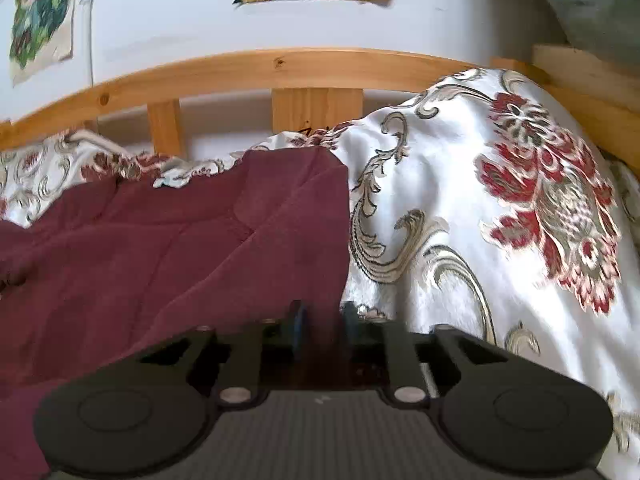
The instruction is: Fold small clothes
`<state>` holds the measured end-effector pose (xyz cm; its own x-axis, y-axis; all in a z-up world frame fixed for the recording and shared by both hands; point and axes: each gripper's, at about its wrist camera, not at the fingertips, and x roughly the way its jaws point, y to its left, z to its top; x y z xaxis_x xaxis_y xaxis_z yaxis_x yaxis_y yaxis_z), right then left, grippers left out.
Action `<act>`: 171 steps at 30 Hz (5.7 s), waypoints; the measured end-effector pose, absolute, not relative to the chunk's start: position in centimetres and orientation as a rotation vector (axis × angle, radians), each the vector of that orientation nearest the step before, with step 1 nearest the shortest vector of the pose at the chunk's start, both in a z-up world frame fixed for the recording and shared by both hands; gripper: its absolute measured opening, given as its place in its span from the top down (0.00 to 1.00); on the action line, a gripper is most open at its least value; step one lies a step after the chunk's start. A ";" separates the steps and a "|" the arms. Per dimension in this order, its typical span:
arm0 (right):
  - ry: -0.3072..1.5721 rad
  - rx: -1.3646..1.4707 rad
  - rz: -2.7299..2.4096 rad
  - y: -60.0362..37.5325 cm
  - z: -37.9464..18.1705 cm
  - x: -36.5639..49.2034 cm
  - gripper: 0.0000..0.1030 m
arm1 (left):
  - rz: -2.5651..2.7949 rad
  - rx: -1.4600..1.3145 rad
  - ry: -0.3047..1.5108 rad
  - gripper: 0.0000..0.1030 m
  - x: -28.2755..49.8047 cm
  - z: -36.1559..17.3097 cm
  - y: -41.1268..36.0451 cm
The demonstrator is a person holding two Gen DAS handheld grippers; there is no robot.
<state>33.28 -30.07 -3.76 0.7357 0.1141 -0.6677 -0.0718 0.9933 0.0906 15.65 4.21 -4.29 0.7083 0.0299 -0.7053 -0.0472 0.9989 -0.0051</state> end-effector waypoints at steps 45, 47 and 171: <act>0.687 0.322 0.505 -20.3 1.3 12.7 0.00 | 0.448 -0.118 0.256 0.85 18.4 11.4 20.6; 0.683 0.341 0.503 -20.8 1.7 12.5 0.00 | 0.366 -0.071 0.223 0.85 18.8 13.1 18.0; 0.704 0.266 0.397 -25.8 -4.0 16.2 0.36 | 0.106 -0.780 0.625 0.93 33.2 -6.0 14.5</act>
